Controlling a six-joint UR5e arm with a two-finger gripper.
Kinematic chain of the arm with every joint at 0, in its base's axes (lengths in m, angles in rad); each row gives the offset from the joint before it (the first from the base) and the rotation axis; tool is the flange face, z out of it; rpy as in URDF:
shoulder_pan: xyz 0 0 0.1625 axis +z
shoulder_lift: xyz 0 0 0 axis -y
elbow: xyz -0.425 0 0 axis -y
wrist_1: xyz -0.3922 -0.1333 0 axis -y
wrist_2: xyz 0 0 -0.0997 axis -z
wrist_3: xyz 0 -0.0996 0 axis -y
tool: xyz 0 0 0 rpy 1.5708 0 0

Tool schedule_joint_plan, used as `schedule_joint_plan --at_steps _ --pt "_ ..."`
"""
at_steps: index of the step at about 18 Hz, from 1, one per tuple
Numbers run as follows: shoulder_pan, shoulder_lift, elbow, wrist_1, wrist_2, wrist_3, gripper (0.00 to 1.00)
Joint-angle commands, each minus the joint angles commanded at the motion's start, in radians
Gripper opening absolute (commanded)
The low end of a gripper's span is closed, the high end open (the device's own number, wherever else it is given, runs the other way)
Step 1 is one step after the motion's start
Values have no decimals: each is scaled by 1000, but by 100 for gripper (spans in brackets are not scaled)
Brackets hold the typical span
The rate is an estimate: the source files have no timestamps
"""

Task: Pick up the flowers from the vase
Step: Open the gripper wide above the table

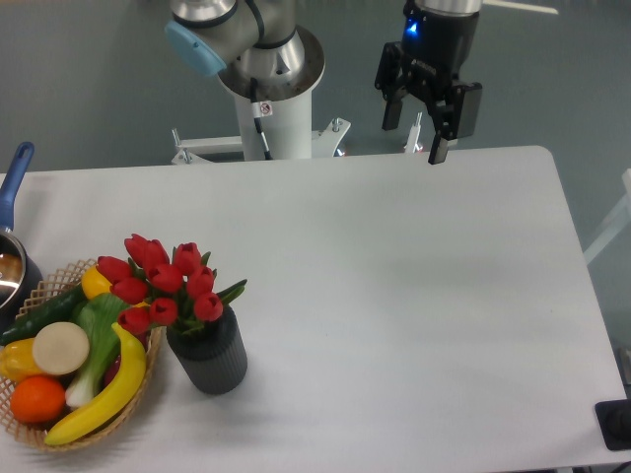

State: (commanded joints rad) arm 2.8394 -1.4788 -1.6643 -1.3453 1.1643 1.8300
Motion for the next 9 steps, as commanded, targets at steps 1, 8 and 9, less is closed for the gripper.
schedule_joint_plan --at_steps 1,8,9 --pt "2 2 0 0 2 -2 100" --pt "2 11 -12 -2 -60 -12 100" --pt "0 12 -17 0 -78 -40 100"
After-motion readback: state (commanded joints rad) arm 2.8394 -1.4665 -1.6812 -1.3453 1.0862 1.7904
